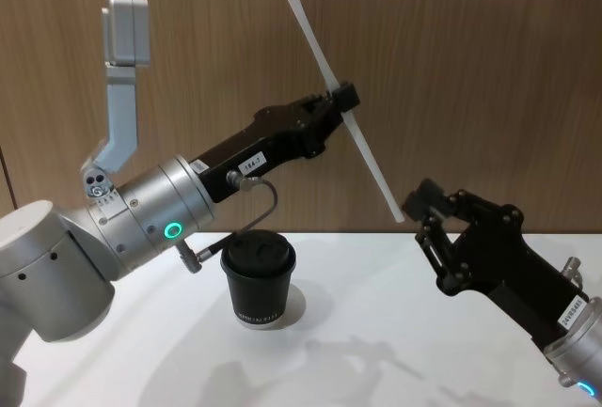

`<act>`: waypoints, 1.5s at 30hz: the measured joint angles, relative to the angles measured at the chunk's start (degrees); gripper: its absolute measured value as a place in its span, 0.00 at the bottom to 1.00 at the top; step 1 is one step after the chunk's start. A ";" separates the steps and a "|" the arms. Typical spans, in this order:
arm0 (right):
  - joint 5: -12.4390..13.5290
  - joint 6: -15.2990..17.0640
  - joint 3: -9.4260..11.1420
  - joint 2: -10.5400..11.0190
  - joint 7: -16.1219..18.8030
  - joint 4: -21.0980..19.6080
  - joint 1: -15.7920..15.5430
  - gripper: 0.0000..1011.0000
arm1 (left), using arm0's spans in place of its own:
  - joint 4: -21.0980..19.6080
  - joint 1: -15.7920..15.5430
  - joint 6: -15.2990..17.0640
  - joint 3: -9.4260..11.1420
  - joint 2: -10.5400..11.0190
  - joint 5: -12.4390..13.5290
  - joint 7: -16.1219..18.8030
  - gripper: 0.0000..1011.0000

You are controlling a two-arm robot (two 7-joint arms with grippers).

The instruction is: Pick up the straw with one hand, pass it to the other hand, and insert it into the cup.

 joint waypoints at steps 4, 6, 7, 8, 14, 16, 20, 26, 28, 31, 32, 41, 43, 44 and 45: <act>0.00 0.00 0.00 0.00 0.00 0.00 0.00 0.27 | 0.00 0.00 0.00 0.00 -0.01 0.00 0.00 0.01; 0.00 0.00 0.00 0.00 0.00 0.00 0.00 0.33 | 0.00 0.00 0.00 0.01 -0.01 -0.01 0.00 0.01; 0.00 0.00 0.00 0.00 0.00 0.00 0.00 0.37 | 0.00 0.00 0.00 0.01 -0.01 -0.01 0.00 0.01; 0.00 0.00 0.00 0.00 0.00 0.00 0.00 0.39 | -0.01 0.00 -0.01 0.03 0.00 -0.01 0.00 0.01; 0.00 0.00 0.00 0.00 0.00 0.00 0.01 0.59 | -0.52 0.07 -0.77 0.37 0.43 1.16 0.88 0.01; 0.00 0.00 0.00 0.00 0.00 0.00 0.00 0.67 | -0.93 0.16 -1.19 0.61 0.83 2.06 1.50 0.01; 0.00 0.00 0.00 0.00 0.00 0.00 0.01 0.78 | -1.75 0.39 -1.98 1.00 1.65 4.03 2.90 0.01; 0.00 0.00 0.00 0.00 0.00 0.00 0.01 0.92 | -3.32 0.94 -3.27 1.44 3.16 7.46 5.86 0.01; 0.00 0.00 0.00 0.00 0.00 0.00 0.01 0.98 | -4.01 1.24 -3.64 1.50 3.82 8.74 7.02 0.01; 0.00 0.00 0.00 0.00 0.00 0.00 0.01 0.99 | -4.64 1.53 -3.99 1.51 4.40 10.15 8.17 0.01; 0.00 0.00 0.00 0.00 0.00 0.00 0.00 0.99 | -5.14 1.78 -4.14 1.50 4.85 10.98 9.06 0.01; 0.00 0.00 0.00 0.00 0.00 0.00 0.01 0.99 | -7.64 3.00 -3.94 0.78 7.33 15.96 14.34 0.01; 0.00 0.00 -0.01 0.00 0.00 0.00 0.01 0.99 | -8.00 3.17 -3.52 0.58 7.68 16.57 15.18 0.01; 0.00 0.00 0.00 0.00 0.00 0.00 0.01 0.99 | -8.39 3.30 -2.91 0.31 7.97 17.16 16.12 0.01; 0.00 -0.01 0.00 0.00 0.00 0.00 0.01 0.99 | -8.54 3.37 -2.62 0.16 8.17 17.35 16.48 0.01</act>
